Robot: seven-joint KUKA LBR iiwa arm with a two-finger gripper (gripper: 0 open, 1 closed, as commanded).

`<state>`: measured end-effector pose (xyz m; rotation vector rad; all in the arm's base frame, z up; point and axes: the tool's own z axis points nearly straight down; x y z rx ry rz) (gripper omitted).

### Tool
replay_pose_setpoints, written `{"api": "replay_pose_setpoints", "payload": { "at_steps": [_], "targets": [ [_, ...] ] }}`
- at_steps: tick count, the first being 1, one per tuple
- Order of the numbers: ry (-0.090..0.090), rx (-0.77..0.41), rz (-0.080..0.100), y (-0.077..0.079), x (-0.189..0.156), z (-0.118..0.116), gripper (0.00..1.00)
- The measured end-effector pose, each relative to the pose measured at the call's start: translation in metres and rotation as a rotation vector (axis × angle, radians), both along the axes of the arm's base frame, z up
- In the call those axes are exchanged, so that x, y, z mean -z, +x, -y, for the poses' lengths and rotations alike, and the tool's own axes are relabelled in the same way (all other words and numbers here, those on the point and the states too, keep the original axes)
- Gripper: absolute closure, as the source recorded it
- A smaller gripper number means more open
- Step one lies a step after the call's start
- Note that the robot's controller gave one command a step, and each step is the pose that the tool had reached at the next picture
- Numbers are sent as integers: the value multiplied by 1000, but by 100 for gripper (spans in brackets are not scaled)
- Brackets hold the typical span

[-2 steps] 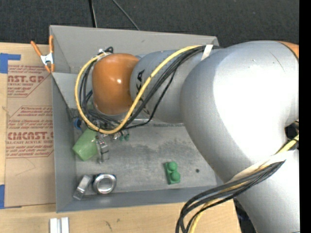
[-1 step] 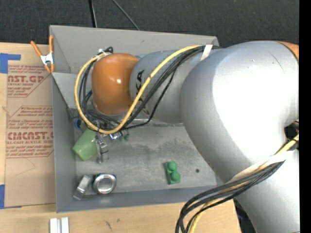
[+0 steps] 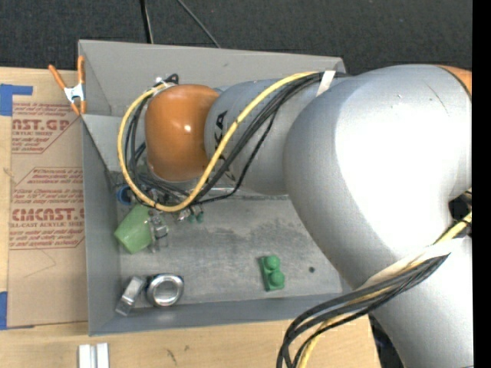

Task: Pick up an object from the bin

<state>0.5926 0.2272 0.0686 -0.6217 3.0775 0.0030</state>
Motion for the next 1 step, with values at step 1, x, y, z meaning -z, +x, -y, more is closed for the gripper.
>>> {"api": "replay_pose_setpoints", "payload": {
  "at_steps": [1],
  "targets": [
    [1,-1,10,2,-131,-2,100]
  ]
}}
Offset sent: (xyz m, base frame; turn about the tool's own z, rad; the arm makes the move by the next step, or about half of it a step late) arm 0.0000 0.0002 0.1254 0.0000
